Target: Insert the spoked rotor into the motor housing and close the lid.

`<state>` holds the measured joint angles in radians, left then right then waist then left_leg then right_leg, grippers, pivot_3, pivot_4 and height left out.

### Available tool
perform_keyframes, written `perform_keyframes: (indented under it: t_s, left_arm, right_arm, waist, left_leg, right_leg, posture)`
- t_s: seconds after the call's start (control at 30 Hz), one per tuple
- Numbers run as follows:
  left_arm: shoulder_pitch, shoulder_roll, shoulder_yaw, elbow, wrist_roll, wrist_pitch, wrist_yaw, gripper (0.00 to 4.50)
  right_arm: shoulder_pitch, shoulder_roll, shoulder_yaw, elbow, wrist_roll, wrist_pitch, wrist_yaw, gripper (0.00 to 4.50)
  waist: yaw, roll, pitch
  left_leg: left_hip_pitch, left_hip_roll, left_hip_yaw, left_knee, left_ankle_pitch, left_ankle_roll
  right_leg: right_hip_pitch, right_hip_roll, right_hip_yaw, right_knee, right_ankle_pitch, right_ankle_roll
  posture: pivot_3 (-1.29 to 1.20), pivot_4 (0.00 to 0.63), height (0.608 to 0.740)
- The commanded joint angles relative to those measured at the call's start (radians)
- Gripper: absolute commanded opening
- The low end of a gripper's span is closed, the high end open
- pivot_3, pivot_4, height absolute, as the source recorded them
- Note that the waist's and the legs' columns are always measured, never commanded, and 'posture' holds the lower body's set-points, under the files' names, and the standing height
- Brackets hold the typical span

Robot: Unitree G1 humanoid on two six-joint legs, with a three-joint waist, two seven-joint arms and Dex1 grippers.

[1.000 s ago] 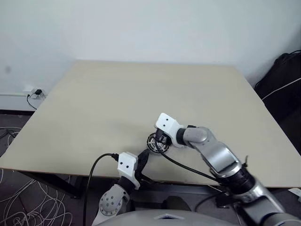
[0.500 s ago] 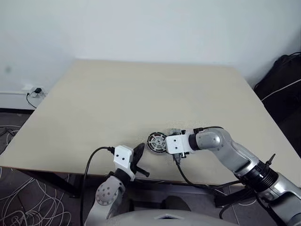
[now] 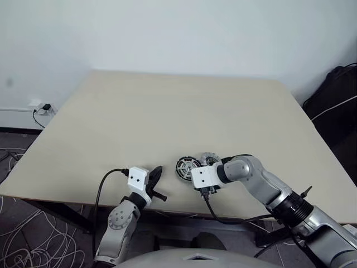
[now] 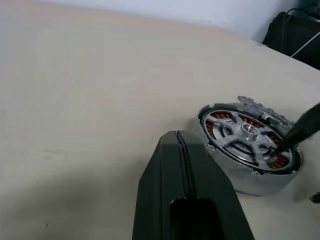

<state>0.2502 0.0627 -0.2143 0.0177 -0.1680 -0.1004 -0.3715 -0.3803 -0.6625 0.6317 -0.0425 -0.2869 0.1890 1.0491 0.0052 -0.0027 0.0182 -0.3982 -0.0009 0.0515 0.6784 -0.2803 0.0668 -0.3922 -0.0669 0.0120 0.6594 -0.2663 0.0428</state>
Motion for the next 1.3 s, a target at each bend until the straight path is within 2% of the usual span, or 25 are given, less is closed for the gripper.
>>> perform_keyframes:
  t_s: [0.03, 0.13, 0.3, 0.33, 0.5, 0.63, 0.77, 1.0, 1.17, 1.3]
  left_arm:
    - [0.013, -0.018, -0.021, -0.043, 0.008, -0.029, 0.003, 0.0]
    - [0.039, -0.025, -0.033, -0.058, 0.018, -0.039, 0.008, 0.0]
    - [0.066, -0.027, -0.041, -0.059, 0.025, -0.06, 0.009, 0.0]
    - [0.071, -0.026, -0.041, -0.044, 0.025, -0.074, 0.005, 0.0]
    - [0.067, -0.022, -0.027, 0.058, 0.018, -0.151, -0.029, 0.0]
    - [0.061, -0.019, -0.016, 0.127, 0.01, -0.208, -0.059, 0.0]
    - [0.084, -0.014, -0.019, 0.086, 0.003, -0.205, -0.069, 0.0]
    - [0.129, -0.002, -0.028, -0.001, -0.007, -0.167, -0.079, 0.0]
    - [0.127, -0.005, -0.038, 0.009, 0.001, -0.165, -0.079, 0.0]
    - [0.117, -0.014, -0.05, 0.009, 0.011, -0.155, -0.069, 0.0]
  right_arm:
    - [-0.04, 0.009, -0.016, 0.026, -0.014, -0.007, 0.021, 2.38]
    - [-0.05, 0.017, -0.019, 0.044, -0.019, 0.001, 0.03, 1.84]
    - [-0.04, 0.021, -0.034, 0.033, -0.014, 0.011, 0.04, 0.26]
    - [-0.033, 0.018, -0.039, 0.024, -0.013, 0.016, 0.038, 0.12]
    - [0.001, 0.013, -0.074, -0.014, -0.008, 0.065, 0.015, 0.1]
    - [0.051, 0.012, -0.129, -0.097, -0.007, 0.237, -0.007, 0.1]
    - [0.115, 0.015, -0.181, -0.21, -0.016, 0.472, -0.054, 0.1]
    - [0.245, -0.001, -0.236, -0.423, 0.014, 0.756, -0.115, 0.1]
    - [0.257, 0.022, -0.256, -0.527, 0.078, 0.891, -0.142, 0.1]
    - [0.214, 0.063, -0.238, -0.528, 0.114, 0.93, -0.19, 0.1]
  waist:
    - [0.0, 0.0, 0.0]
    - [0.0, 0.001, -0.001]
    - [-0.002, 0.003, -0.002]
    - [-0.003, 0.003, -0.002]
    - [0.001, 0.005, -0.004]
    - [0.013, 0.005, -0.004]
    - [0.025, 0.006, -0.004]
    - [0.035, 0.008, -0.006]
    - [0.032, 0.008, -0.005]
    - [0.023, 0.007, -0.005]
  left_leg:
    - [0.0, 0.0, 0.0, 0.0, 0.0, 0.0]
    - [0.0, -0.001, 0.0, 0.0, 0.0, 0.0]
    - [-0.001, -0.001, 0.0, 0.0, 0.0, 0.0]
    - [0.0, -0.001, 0.0, 0.0, 0.0, 0.0]
    - [0.0, -0.001, 0.0, 0.0, 0.0, 0.0]
    - [-0.002, -0.001, 0.001, 0.0, 0.0, 0.0]
    - [-0.004, -0.002, 0.001, 0.0, 0.0, 0.0]
    - [-0.015, -0.007, 0.001, 0.001, 0.0, 0.003]
    - [-0.016, -0.008, 0.001, 0.003, -0.001, 0.005]
    - [-0.016, -0.008, 0.001, 0.003, -0.001, 0.005]
  right_leg:
    - [0.0, 0.0, 0.0, 0.0, 0.0, 0.0]
    - [0.0, -0.002, 0.0, 0.0, 0.0, 0.0]
    - [0.0, -0.003, -0.001, 0.0, 0.001, -0.001]
    - [0.0, -0.003, -0.001, 0.0, 0.001, -0.002]
    - [-0.001, -0.004, -0.003, 0.0, 0.002, -0.003]
    - [-0.002, -0.005, -0.004, 0.0, 0.002, -0.003]
    - [-0.003, -0.007, -0.004, -0.001, 0.002, -0.003]
    - [-0.012, -0.012, -0.006, -0.001, 0.002, -0.003]
    - [-0.013, -0.013, -0.005, -0.002, 0.002, -0.003]
    - [-0.013, -0.012, -0.005, -0.001, 0.002, -0.002]
  posture:
    - [0.0, 0.0, 0.74]
    - [0.0, 0.0, 0.74]
    - [0.0, 0.0, 0.74]
    - [0.0, 0.0, 0.74]
    - [0.0, 0.0, 0.74]
    - [0.0, 0.0, 0.74]
    - [0.0, 0.0, 0.74]
    - [0.0, 0.0, 0.74]
    - [0.0, 0.0, 0.74]
    - [0.0, 0.0, 0.74]
